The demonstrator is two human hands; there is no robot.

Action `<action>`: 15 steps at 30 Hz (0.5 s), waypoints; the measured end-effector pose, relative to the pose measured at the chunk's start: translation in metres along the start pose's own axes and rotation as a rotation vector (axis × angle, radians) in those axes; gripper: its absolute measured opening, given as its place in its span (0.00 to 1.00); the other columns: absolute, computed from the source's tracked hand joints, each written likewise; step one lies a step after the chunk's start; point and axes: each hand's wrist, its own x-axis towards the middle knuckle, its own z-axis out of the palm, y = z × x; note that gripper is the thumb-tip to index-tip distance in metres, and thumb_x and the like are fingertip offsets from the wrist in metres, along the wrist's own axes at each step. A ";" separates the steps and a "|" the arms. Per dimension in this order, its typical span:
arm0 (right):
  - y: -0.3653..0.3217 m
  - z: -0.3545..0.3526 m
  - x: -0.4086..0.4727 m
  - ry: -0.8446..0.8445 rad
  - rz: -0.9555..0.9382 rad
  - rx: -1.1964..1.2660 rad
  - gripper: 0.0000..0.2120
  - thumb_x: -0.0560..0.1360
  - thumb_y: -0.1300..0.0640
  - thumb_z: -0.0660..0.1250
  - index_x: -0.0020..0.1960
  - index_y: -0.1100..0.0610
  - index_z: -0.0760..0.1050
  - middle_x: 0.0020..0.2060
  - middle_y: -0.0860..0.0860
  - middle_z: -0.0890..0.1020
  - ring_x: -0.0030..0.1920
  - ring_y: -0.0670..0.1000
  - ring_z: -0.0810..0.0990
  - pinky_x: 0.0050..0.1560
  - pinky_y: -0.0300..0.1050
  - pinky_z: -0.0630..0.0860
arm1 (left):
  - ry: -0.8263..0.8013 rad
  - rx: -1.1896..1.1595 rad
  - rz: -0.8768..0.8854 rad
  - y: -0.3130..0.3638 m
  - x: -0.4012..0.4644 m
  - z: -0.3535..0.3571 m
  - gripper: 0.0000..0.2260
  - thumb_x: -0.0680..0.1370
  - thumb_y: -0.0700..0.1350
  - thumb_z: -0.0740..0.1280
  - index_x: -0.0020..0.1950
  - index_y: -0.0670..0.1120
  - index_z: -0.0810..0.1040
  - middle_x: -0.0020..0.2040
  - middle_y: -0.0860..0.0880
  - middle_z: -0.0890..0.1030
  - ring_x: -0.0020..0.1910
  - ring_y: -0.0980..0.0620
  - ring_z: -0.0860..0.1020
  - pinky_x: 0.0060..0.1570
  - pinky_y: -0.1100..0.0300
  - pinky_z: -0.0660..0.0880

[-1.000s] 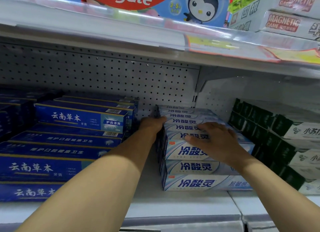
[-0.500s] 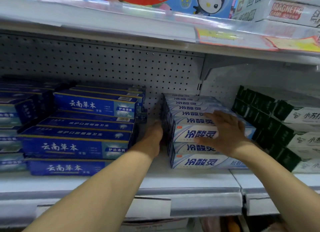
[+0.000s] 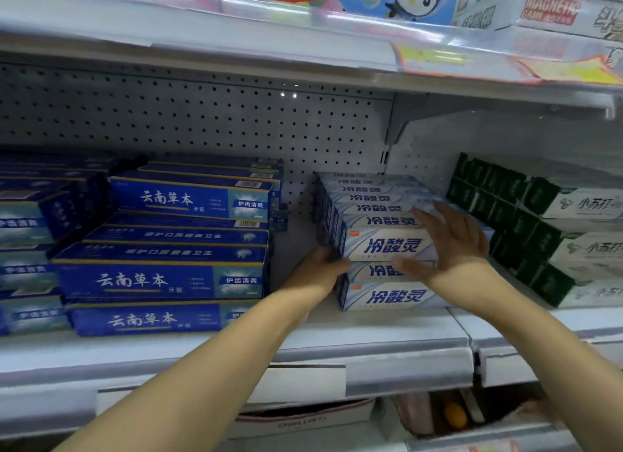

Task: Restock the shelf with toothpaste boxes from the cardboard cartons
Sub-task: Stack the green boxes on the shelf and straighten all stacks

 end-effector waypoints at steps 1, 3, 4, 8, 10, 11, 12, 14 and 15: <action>0.000 -0.002 -0.005 -0.043 -0.026 -0.009 0.49 0.61 0.26 0.62 0.75 0.41 0.50 0.76 0.46 0.45 0.75 0.51 0.41 0.73 0.50 0.40 | -0.043 0.017 0.016 -0.003 -0.002 0.001 0.07 0.79 0.46 0.64 0.56 0.53 0.70 0.57 0.51 0.77 0.51 0.53 0.74 0.51 0.61 0.68; 0.001 -0.002 -0.011 -0.139 -0.047 -0.047 0.49 0.64 0.32 0.70 0.76 0.41 0.46 0.75 0.46 0.42 0.75 0.51 0.38 0.73 0.52 0.40 | -0.093 0.097 0.024 -0.006 -0.004 0.002 0.17 0.75 0.47 0.69 0.61 0.54 0.69 0.59 0.53 0.76 0.55 0.53 0.74 0.55 0.60 0.70; 0.002 -0.001 -0.011 -0.158 -0.051 -0.068 0.50 0.65 0.35 0.71 0.75 0.41 0.43 0.75 0.46 0.41 0.75 0.51 0.38 0.74 0.53 0.40 | -0.096 0.166 0.022 -0.007 -0.003 0.003 0.21 0.74 0.47 0.70 0.64 0.53 0.68 0.60 0.53 0.76 0.58 0.52 0.75 0.59 0.57 0.71; 0.003 0.005 -0.008 -0.110 -0.074 -0.093 0.48 0.68 0.39 0.71 0.76 0.43 0.42 0.76 0.48 0.44 0.75 0.52 0.41 0.73 0.50 0.44 | -0.023 0.357 0.018 -0.007 -0.002 0.011 0.21 0.76 0.45 0.68 0.67 0.47 0.67 0.64 0.48 0.75 0.60 0.47 0.74 0.62 0.54 0.72; 0.002 0.008 -0.007 -0.088 -0.066 -0.091 0.46 0.68 0.40 0.70 0.76 0.43 0.44 0.76 0.48 0.46 0.75 0.51 0.41 0.73 0.49 0.45 | -0.008 0.390 0.014 -0.006 -0.002 0.013 0.20 0.77 0.46 0.66 0.67 0.46 0.66 0.64 0.47 0.75 0.61 0.46 0.74 0.61 0.55 0.72; 0.002 0.009 -0.006 -0.082 -0.058 -0.096 0.46 0.69 0.40 0.70 0.76 0.43 0.45 0.76 0.48 0.46 0.75 0.51 0.42 0.73 0.49 0.45 | -0.003 0.403 0.009 -0.004 -0.003 0.014 0.20 0.78 0.46 0.65 0.68 0.46 0.66 0.65 0.47 0.75 0.61 0.46 0.74 0.62 0.55 0.71; 0.001 0.010 -0.006 -0.077 -0.047 -0.103 0.45 0.69 0.40 0.70 0.76 0.43 0.45 0.76 0.48 0.46 0.75 0.52 0.42 0.73 0.50 0.45 | 0.002 0.416 0.003 -0.003 -0.004 0.015 0.20 0.78 0.46 0.65 0.68 0.46 0.66 0.65 0.47 0.74 0.62 0.46 0.74 0.62 0.55 0.71; 0.000 0.012 -0.007 -0.061 -0.033 -0.118 0.45 0.70 0.39 0.69 0.76 0.44 0.45 0.76 0.49 0.46 0.75 0.53 0.42 0.74 0.52 0.45 | 0.015 0.443 -0.008 0.001 -0.006 0.018 0.20 0.79 0.47 0.64 0.70 0.46 0.65 0.66 0.47 0.73 0.63 0.45 0.73 0.63 0.55 0.71; -0.001 0.013 -0.009 -0.039 -0.033 -0.124 0.45 0.70 0.39 0.69 0.76 0.45 0.45 0.76 0.50 0.46 0.76 0.53 0.42 0.74 0.53 0.46 | 0.026 0.452 -0.013 0.003 -0.010 0.019 0.20 0.79 0.47 0.63 0.70 0.46 0.65 0.66 0.46 0.73 0.63 0.45 0.73 0.63 0.56 0.71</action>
